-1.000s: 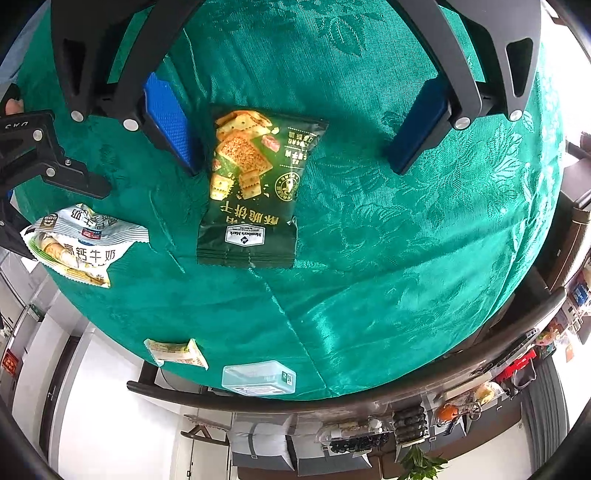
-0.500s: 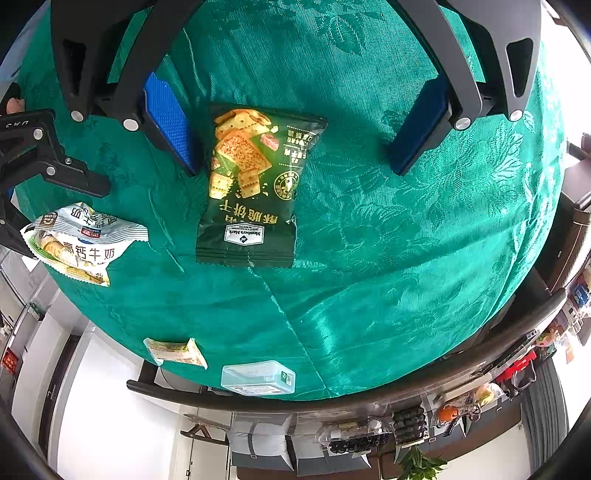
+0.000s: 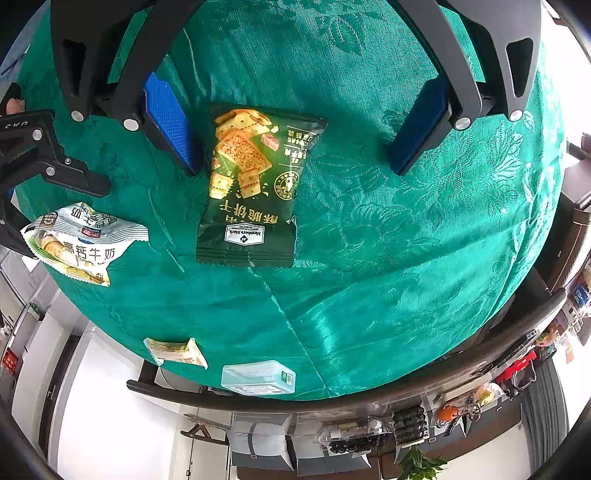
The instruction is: Collect trash
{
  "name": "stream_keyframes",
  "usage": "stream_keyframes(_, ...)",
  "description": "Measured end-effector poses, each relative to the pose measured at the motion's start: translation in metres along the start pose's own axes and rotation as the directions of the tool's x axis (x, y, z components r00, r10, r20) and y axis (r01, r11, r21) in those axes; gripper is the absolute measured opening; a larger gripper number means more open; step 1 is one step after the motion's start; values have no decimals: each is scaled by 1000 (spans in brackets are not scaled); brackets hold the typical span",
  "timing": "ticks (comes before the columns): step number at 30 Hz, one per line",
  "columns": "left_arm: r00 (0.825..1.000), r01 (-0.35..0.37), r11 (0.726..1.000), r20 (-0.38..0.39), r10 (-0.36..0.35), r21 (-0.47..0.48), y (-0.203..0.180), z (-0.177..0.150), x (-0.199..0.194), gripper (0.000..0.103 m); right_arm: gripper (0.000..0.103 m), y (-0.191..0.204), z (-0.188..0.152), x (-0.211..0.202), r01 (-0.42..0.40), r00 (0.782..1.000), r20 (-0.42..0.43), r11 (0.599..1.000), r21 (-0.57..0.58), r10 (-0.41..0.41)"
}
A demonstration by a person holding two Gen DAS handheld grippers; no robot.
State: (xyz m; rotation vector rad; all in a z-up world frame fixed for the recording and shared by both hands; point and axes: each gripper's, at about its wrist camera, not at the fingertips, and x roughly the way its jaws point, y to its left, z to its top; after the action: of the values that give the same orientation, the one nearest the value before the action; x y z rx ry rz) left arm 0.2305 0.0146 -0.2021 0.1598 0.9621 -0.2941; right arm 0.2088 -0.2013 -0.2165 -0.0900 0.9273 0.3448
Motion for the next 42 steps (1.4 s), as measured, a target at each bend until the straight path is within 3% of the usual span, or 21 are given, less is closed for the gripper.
stream_keyframes(5,999,35,999,-10,-34,34,1,0,-3,99,85,-14,14,-21,-115,992,-48,993,13,116)
stream_keyframes(10,997,80,993,-17,-79,82,-4,-2,-13,98,85,-1,39,-32,-87,989,-133,988,-127,70)
stream_keyframes(16,995,83,988,-60,-76,126,-19,2,-14,66,84,17,55,-12,-55,969,-245,977,-205,3)
stream_keyframes(18,995,80,988,-64,-72,128,-21,1,-16,51,50,15,55,-7,-78,959,-281,980,-184,24)
stream_keyframes(20,996,82,988,-57,-75,129,-22,1,-18,48,32,10,56,-12,-72,961,-274,988,-138,32)
stream_keyframes(26,991,131,984,-5,-132,120,-31,5,-41,42,29,-7,54,-53,-75,981,-183,995,-73,61)
stream_keyframes(34,972,229,962,19,-234,145,-95,23,-64,41,29,-92,20,-111,-60,994,-85,992,108,70)
stream_keyframes(39,938,336,923,15,-345,189,-166,37,-70,41,29,-179,-30,-146,66,996,-80,968,242,-48)
stream_keyframes(42,910,405,888,-2,-414,216,-217,47,-70,41,29,-232,-64,-155,162,985,-116,930,329,-130)
